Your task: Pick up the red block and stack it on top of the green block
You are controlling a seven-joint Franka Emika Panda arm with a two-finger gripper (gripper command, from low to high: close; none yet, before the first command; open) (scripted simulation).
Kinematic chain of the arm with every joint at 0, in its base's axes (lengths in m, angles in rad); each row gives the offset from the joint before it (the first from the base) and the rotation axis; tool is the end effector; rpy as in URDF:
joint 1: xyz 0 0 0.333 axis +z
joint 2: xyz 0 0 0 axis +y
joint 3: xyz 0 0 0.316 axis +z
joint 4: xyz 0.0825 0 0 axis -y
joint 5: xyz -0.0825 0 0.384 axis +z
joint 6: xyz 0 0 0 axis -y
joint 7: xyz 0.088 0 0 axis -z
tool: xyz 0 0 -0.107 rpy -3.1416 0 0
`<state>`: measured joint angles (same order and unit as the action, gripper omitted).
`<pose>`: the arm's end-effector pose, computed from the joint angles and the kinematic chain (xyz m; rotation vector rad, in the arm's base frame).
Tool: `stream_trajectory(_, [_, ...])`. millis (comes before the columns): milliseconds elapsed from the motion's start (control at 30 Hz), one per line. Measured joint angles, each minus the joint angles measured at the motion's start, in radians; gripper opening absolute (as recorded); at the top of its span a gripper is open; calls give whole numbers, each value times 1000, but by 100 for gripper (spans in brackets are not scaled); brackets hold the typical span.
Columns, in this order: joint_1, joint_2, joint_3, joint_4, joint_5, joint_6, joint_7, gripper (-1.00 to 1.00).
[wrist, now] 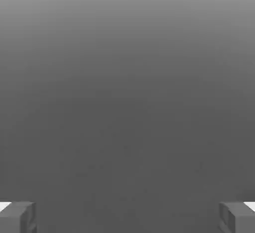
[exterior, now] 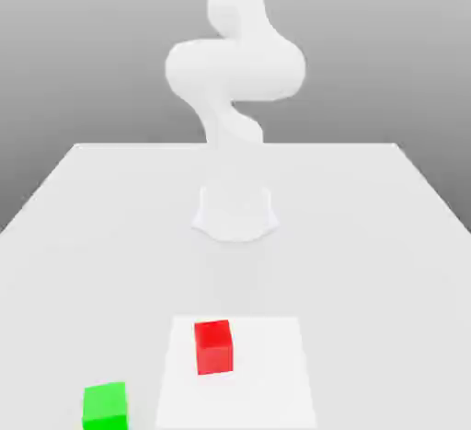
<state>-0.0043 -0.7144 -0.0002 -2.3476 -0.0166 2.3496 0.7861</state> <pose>0.3803 -0.0020 0.6613 -2.5198 1.0407 -0.9520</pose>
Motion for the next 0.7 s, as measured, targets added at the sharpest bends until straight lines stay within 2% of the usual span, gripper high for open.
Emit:
stream_trajectory(400, [-12,448,-40,-242,-49,257,-99,0])
stream_trajectory(633, [-17,701,-58,-380,3,405,-213,0])
stream_trajectory(700, [-19,773,-54,-391,23,457,-236,0])
